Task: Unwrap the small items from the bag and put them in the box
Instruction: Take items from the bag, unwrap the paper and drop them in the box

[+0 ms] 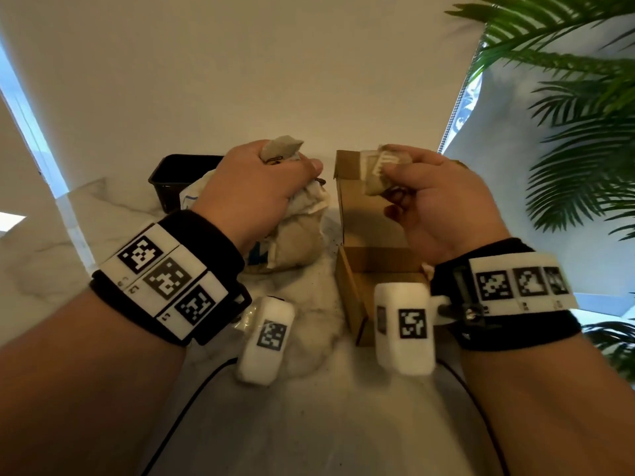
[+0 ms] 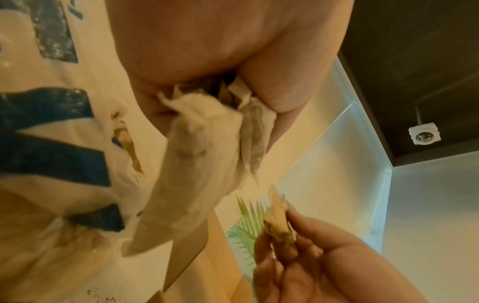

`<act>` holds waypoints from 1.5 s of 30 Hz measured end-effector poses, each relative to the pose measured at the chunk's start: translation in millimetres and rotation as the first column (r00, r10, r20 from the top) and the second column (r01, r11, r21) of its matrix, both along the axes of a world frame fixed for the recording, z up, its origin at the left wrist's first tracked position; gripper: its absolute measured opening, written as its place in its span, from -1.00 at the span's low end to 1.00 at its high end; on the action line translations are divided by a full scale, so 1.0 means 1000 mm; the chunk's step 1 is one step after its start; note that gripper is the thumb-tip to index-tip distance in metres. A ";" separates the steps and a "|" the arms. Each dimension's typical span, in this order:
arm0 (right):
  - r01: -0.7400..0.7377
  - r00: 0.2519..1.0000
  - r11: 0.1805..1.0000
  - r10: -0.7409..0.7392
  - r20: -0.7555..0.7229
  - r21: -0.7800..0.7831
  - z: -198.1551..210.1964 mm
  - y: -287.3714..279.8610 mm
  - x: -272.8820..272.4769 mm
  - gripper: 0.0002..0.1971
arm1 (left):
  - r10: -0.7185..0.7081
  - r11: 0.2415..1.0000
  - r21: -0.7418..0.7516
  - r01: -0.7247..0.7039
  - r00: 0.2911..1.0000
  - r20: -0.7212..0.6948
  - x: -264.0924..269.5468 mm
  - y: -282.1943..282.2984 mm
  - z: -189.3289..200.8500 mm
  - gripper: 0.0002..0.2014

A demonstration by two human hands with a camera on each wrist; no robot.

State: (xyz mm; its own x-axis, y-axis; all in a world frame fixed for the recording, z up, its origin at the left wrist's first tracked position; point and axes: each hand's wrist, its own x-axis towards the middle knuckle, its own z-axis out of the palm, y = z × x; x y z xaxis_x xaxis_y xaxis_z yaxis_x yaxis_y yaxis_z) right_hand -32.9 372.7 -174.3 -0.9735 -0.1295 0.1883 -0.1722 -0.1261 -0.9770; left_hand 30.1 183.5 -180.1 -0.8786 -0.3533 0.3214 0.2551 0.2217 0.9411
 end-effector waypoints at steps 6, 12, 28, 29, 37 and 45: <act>0.070 0.997 0.913 -0.068 -0.020 0.403 0.020 0.053 0.000 -0.78 | -0.178 0.982 -0.051 0.184 0.978 0.111 0.005 0.001 0.004 -0.83; -0.103 0.979 0.615 -0.078 0.190 0.782 0.005 0.056 -0.001 -0.84 | -0.204 0.862 -0.375 0.341 0.911 0.358 0.009 0.008 0.003 -0.70; -0.095 0.995 0.218 -0.018 0.101 0.971 0.013 0.057 -0.004 -0.73 | -0.153 0.624 -0.525 0.578 0.750 0.643 0.011 0.017 -0.006 -0.35; -0.127 0.992 0.222 0.001 0.130 0.967 0.010 0.056 -0.004 -0.74 | -0.159 0.629 -0.518 0.580 0.748 0.645 0.011 0.018 -0.007 -0.36; -0.230 0.972 0.048 0.062 0.227 0.972 0.005 0.039 0.000 -0.74 | -0.219 0.640 -0.504 0.580 0.767 0.603 0.010 0.016 -0.009 -0.67; -0.115 0.992 0.156 0.064 0.107 0.981 0.005 0.044 -0.008 -0.71 | -0.214 0.640 -0.492 0.591 0.751 0.625 0.003 0.015 -0.014 -0.46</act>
State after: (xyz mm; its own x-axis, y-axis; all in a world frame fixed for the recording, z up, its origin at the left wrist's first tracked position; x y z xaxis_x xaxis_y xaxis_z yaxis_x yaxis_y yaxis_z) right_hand -41.4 416.9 -169.0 -0.9424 -0.2679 -0.2003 -0.2012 0.9324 -0.3002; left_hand 32.6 198.1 -194.2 -0.9633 0.1990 -0.1801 0.0454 0.7821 0.6215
